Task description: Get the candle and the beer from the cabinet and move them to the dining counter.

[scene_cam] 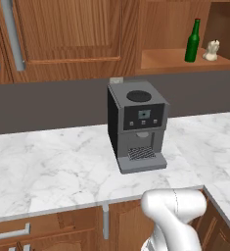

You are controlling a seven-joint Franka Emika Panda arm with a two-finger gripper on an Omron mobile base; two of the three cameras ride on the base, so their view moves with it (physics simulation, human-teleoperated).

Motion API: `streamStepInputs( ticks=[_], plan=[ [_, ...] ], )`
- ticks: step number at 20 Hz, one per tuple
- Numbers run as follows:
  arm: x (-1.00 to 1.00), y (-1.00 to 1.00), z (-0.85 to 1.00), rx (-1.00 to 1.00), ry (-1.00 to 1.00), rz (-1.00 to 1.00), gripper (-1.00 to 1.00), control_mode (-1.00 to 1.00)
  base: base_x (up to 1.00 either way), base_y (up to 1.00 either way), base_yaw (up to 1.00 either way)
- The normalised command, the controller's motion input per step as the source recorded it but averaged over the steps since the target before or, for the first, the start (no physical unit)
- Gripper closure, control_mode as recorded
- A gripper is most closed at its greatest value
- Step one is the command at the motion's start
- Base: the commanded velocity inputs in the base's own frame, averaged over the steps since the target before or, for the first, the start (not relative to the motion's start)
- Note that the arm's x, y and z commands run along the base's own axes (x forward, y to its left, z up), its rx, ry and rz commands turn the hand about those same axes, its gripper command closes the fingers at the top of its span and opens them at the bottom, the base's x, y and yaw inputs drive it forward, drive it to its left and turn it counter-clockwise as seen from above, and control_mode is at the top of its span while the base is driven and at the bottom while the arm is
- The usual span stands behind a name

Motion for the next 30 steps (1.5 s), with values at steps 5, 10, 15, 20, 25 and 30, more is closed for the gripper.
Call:
streamStepInputs(
  ticks=[5,10,15,20,25,30],
  plan=[
    [0.22,0.63,0.00,0.00,0.00,-0.13,-1.00,-1.00,0.00,0.00,0.00],
    [0.56,0.06,0.01,0.00,0.00,-0.27,-1.00,-1.00,0.00,0.00,0.00],
    [0.60,0.00,0.00,0.00,0.00,-0.35,-1.00,-1.00,0.00,0.00,0.00],
    [0.39,0.00,0.00,0.00,-0.02,-0.31,-1.00,-1.00,0.00,0.00,0.00],
    [0.27,0.00,0.00,0.00,-0.08,-0.16,-1.00,-1.00,0.00,0.00,0.00],
    [0.33,-0.08,0.00,0.00,-0.09,-0.02,-1.00,-1.00,0.00,0.00,0.00]
  ],
)
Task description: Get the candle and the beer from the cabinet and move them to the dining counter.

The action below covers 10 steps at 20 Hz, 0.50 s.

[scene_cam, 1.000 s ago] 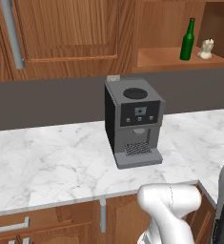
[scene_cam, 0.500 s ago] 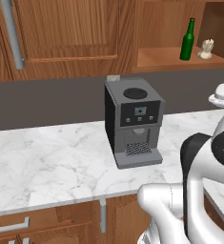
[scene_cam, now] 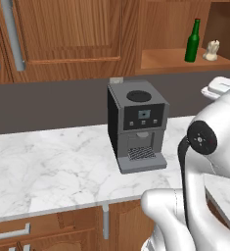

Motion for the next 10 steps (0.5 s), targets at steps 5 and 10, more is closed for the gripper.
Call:
streamStepInputs(
  ticks=[5,10],
  plan=[
    [0.20,-0.25,0.00,0.00,-0.04,-0.03,-1.00,-1.00,0.00,0.00,0.00],
    [0.07,-0.30,0.00,0.01,0.00,-0.21,-1.00,-1.00,0.00,0.00,0.00]
  ],
)
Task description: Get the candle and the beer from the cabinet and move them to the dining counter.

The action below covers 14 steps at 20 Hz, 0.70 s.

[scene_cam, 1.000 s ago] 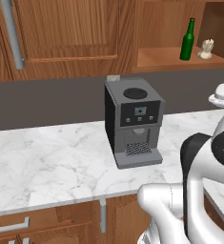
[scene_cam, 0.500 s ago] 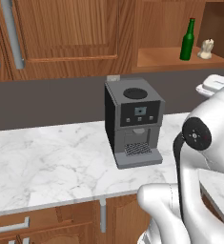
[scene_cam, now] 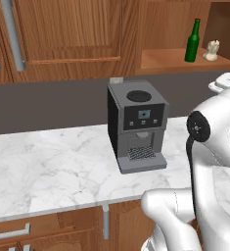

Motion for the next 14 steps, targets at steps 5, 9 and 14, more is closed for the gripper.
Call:
streamStepInputs(
  ticks=[5,9,14],
  plan=[
    [0.11,-0.22,0.00,0.01,0.00,-0.22,-1.00,-1.00,0.00,0.00,0.00],
    [0.06,-0.25,0.00,0.00,0.00,-0.21,-1.00,-1.00,0.00,0.00,0.00],
    [0.01,-0.43,0.00,0.03,0.00,-0.16,-1.00,-1.00,0.00,0.00,0.00]
  ],
)
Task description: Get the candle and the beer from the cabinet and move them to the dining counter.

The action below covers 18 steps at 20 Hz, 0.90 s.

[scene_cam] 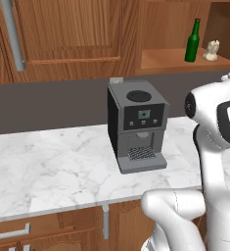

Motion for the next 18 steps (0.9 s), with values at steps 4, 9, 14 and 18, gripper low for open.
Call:
streamStepInputs(
  ticks=[4,9,14,18],
  plan=[
    [0.00,-0.50,0.00,0.02,0.00,-0.03,-1.00,-1.00,0.00,0.00,0.00],
    [0.00,-0.56,0.00,0.01,0.00,0.00,-1.00,-1.00,0.00,0.00,0.00],
    [0.00,-0.60,0.00,0.02,0.00,0.00,-1.00,-1.00,0.00,0.00,0.00],
    [0.00,-0.52,0.00,0.00,0.00,0.03,-1.00,-1.00,0.00,0.00,0.00]
  ],
)
